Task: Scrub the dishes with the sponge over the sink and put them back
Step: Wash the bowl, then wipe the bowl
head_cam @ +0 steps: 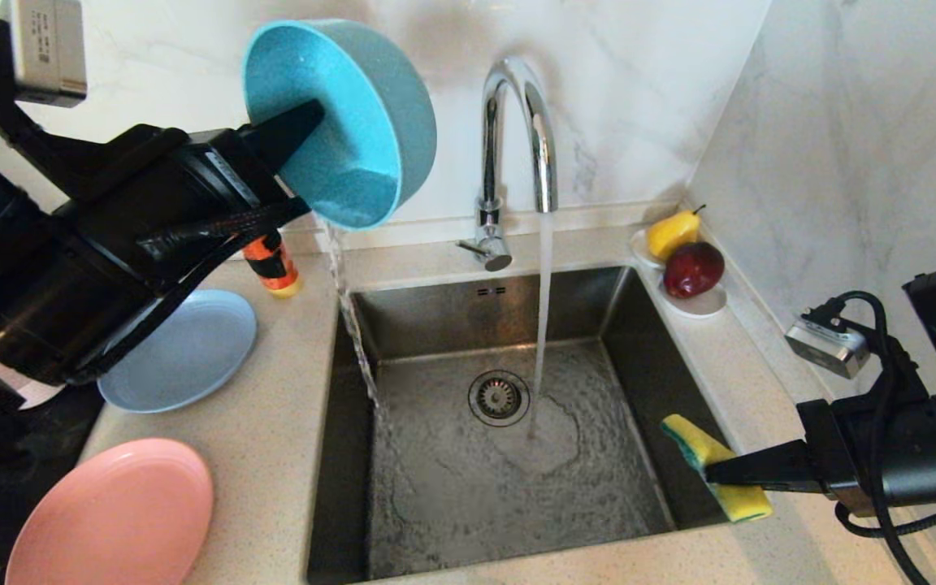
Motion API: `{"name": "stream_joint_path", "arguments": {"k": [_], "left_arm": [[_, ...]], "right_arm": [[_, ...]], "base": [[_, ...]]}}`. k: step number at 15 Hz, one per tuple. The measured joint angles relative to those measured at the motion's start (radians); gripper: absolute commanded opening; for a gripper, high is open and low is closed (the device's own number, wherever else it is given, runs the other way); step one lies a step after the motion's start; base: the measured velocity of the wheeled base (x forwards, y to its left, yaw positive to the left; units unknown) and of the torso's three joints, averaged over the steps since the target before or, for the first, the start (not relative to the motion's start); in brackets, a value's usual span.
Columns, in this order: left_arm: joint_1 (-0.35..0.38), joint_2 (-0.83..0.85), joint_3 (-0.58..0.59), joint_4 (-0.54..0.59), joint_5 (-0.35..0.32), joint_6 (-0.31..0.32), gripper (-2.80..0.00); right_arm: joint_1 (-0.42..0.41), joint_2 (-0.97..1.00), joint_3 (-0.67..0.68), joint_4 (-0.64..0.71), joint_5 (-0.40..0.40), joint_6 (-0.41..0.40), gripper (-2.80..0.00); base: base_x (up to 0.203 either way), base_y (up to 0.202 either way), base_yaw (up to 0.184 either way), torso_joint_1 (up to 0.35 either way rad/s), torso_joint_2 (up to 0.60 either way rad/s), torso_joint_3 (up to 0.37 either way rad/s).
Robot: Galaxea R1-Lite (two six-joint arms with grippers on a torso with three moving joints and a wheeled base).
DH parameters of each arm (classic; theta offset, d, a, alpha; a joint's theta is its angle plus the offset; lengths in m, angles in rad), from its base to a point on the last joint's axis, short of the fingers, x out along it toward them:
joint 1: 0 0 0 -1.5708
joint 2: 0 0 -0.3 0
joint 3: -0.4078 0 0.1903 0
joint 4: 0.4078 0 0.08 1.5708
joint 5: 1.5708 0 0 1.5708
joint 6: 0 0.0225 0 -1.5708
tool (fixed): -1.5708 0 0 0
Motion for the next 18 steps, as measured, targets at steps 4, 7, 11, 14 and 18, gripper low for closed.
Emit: {"name": "stream_joint_path", "arguments": {"k": [4,7,11,14,18], "left_arm": [[0.009,-0.024,0.001,-0.003,-0.043,-0.001,-2.80],[0.010,-0.025,0.021,0.012,-0.052,-0.012,-2.80],[0.028,-0.015,0.030,0.220,-0.047,-0.014,-2.80],[0.037,-0.034,-0.017,0.494,-0.012,-0.044,-2.80],[0.037,-0.053,-0.049,0.859,0.153,-0.024,-2.80]], "right_arm": [[0.000,0.000,0.000,0.000,0.000,0.001,-2.80],[0.000,-0.003,0.007,0.000,0.000,0.001,-2.80],[0.004,-0.010,-0.012,0.000,0.002,0.001,-2.80],[0.009,-0.010,-0.034,-0.007,0.013,0.001,-2.80],[0.011,-0.011,-0.051,-0.063,0.053,0.004,-2.80]], "base": [[0.000,0.000,0.000,0.000,0.00,0.000],[0.000,0.000,0.000,0.000,0.00,0.000],[0.000,0.000,0.000,0.000,0.00,0.000],[0.000,0.000,0.000,0.000,0.00,0.000],[0.000,0.000,0.000,0.000,0.00,0.000]]}}
